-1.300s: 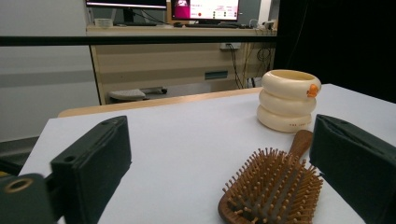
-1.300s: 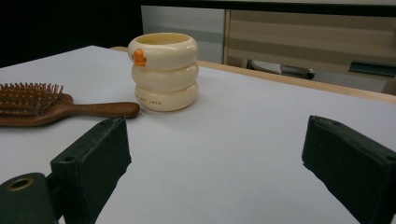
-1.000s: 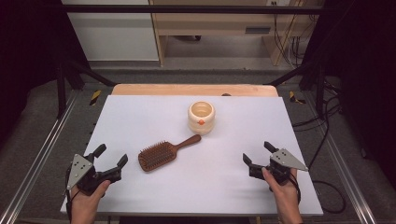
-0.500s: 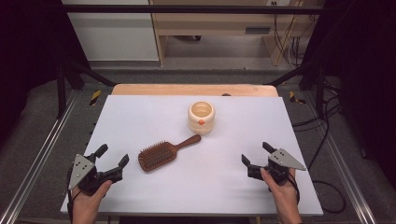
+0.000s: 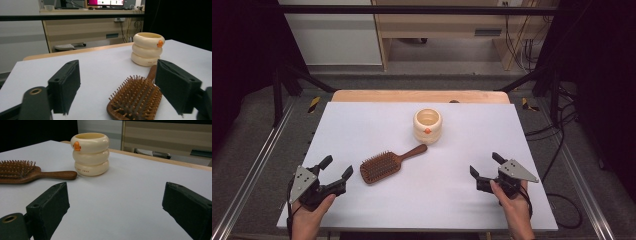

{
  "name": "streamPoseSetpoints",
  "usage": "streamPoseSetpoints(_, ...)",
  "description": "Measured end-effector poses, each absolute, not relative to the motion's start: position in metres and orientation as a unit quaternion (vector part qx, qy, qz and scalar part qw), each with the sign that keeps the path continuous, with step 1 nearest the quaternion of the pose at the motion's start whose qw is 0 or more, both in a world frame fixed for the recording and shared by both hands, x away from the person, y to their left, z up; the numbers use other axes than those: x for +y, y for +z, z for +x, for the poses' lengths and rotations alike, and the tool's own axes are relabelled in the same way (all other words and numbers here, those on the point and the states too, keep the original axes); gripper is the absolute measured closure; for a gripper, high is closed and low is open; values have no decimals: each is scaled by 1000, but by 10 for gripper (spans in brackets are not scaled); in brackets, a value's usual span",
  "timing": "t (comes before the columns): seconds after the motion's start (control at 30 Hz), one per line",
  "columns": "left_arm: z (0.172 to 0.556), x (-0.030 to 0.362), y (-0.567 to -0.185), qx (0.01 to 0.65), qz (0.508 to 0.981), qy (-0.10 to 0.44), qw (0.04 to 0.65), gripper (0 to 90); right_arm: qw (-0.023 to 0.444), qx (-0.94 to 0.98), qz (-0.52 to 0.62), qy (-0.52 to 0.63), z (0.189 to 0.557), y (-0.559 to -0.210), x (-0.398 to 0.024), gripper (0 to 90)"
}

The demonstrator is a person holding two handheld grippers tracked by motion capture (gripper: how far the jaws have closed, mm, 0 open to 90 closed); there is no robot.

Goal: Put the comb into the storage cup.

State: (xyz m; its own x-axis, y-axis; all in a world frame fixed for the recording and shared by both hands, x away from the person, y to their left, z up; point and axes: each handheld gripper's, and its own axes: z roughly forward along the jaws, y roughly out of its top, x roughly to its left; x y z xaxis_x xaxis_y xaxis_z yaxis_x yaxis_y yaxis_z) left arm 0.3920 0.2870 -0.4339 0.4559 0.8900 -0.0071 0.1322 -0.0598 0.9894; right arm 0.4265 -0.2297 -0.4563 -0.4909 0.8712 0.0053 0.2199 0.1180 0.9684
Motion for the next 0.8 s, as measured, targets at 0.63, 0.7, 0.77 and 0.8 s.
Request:
streamPoseSetpoints(0.63, 394, 272, -429, 408, 664, 287, 557, 831, 305, 683, 399, 529, 427, -457, -228, 73)
streamPoseSetpoints(0.7, 397, 266, -428, 407, 673, 276, 553, 891, 305, 684, 398, 530, 426, -457, -228, 74)
streamPoseSetpoints(0.77, 401, 261, -427, 407, 681, 274, 544, 895, 304, 686, 396, 530, 427, -457, -227, 74)
streamPoseSetpoints(0.8, 405, 256, -427, 408, 685, 268, 541, 896, 304, 686, 396, 529, 427, -457, -227, 74)
